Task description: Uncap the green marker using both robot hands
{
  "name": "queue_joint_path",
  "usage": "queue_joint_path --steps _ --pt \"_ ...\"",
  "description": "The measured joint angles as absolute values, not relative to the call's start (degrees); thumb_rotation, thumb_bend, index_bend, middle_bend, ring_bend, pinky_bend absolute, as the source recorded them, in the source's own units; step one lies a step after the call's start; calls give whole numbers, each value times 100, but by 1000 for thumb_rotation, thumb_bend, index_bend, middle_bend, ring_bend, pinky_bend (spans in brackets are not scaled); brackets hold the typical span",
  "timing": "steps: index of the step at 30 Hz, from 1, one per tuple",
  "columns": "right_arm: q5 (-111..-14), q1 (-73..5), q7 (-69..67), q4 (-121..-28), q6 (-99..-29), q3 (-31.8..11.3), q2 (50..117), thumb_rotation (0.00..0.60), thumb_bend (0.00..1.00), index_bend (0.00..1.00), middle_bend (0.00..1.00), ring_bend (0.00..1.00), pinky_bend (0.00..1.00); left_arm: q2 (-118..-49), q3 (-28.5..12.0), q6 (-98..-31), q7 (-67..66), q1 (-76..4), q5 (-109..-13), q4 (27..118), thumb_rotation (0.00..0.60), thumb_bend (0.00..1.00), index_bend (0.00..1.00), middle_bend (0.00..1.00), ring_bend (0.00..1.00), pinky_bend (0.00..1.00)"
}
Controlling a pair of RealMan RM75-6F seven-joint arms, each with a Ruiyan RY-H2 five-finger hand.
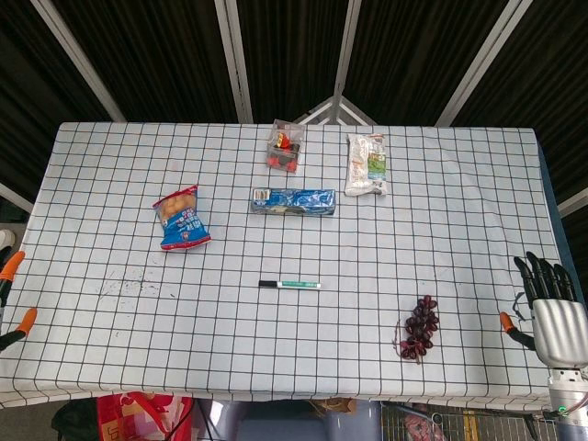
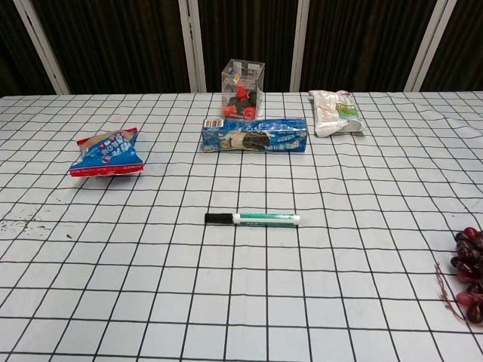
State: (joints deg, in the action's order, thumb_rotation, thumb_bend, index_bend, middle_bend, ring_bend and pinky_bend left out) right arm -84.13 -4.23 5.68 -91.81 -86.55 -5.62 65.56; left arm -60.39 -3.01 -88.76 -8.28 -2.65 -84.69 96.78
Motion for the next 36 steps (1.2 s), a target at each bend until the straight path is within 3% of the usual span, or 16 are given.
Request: queue_joint_path --steps 25,36 --pt "-8289 -607 807 -9486 -8328 -583 6726 600 298 160 38 52 73 -6188 -254 -8958 -933 -250 -8643 9646 600 440 0 0 0 12" --pt "-7643 -1039 1138 -10433 -7600 -834 6854 600 298 281 37 52 65 -6084 -311 -9011 -738 -209 -8550 9602 600 440 0 0 0 12"
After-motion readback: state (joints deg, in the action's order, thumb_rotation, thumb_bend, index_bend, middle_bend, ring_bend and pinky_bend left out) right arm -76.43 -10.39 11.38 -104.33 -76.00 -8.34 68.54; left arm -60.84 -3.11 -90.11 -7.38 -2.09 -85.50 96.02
